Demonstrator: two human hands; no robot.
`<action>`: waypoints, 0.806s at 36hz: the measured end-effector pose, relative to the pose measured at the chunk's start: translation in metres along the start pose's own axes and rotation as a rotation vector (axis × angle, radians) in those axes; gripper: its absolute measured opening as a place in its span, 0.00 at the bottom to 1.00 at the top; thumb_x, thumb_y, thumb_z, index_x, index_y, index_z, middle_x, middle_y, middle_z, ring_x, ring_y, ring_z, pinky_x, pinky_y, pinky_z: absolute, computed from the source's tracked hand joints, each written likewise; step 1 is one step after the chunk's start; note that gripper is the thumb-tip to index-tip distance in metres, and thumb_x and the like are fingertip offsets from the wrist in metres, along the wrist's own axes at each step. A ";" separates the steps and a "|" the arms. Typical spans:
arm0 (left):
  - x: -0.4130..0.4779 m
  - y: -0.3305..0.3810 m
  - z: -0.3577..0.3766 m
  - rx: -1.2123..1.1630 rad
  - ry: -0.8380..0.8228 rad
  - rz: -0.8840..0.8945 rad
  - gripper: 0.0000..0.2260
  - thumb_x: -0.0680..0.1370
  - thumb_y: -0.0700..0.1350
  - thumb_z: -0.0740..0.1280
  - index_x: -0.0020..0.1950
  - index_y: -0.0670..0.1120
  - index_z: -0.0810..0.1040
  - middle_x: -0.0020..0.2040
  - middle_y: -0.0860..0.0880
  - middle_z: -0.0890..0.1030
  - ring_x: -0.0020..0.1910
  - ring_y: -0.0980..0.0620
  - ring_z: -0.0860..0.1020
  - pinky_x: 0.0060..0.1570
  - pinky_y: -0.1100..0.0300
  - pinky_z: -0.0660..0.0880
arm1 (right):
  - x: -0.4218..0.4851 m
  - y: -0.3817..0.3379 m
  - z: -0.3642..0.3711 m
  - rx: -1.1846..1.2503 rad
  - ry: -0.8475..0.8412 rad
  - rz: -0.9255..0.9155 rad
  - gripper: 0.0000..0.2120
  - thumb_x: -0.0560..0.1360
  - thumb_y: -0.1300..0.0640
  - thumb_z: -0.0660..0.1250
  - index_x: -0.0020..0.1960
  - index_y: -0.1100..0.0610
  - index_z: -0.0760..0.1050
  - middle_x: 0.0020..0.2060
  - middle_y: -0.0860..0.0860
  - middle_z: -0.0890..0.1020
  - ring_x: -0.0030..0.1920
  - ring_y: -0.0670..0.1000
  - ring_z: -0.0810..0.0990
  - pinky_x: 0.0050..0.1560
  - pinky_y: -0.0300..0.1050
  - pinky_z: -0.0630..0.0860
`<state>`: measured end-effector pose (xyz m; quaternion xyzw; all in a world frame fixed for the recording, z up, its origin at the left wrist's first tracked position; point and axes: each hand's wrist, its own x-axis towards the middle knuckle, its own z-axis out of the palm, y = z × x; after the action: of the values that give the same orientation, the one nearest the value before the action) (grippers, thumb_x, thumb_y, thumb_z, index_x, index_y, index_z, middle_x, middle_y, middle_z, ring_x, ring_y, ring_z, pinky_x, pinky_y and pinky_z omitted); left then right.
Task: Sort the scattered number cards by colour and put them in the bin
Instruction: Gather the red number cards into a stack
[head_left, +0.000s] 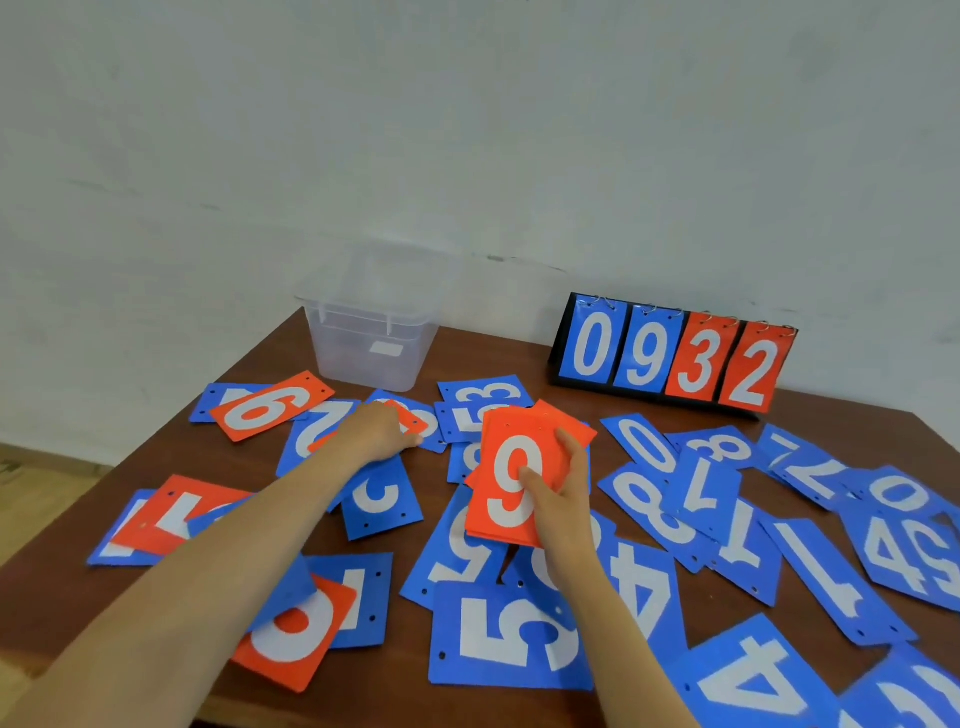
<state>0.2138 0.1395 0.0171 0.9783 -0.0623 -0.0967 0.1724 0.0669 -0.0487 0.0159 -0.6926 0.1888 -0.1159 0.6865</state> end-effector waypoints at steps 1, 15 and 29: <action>0.003 0.002 0.001 -0.009 -0.005 -0.010 0.14 0.77 0.53 0.65 0.36 0.50 0.66 0.36 0.50 0.70 0.36 0.55 0.70 0.37 0.62 0.67 | 0.000 0.001 0.000 0.002 -0.001 -0.003 0.28 0.77 0.55 0.66 0.70 0.38 0.58 0.67 0.49 0.68 0.58 0.53 0.76 0.42 0.44 0.81; -0.027 0.014 0.009 -0.080 0.299 0.128 0.19 0.80 0.46 0.58 0.29 0.45 0.59 0.26 0.48 0.60 0.26 0.51 0.60 0.26 0.57 0.55 | -0.014 0.001 -0.015 0.039 0.031 -0.001 0.28 0.76 0.57 0.67 0.68 0.38 0.59 0.64 0.48 0.69 0.56 0.52 0.75 0.43 0.48 0.81; -0.112 0.059 -0.018 -0.573 0.528 0.309 0.11 0.80 0.43 0.63 0.58 0.40 0.80 0.52 0.50 0.79 0.51 0.54 0.75 0.48 0.70 0.64 | -0.050 -0.006 -0.053 0.089 0.085 -0.046 0.27 0.76 0.56 0.67 0.70 0.39 0.60 0.68 0.50 0.68 0.61 0.56 0.75 0.51 0.58 0.80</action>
<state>0.1037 0.1077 0.0729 0.8611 -0.1326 0.1709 0.4601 -0.0001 -0.0755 0.0283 -0.6598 0.1965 -0.1692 0.7053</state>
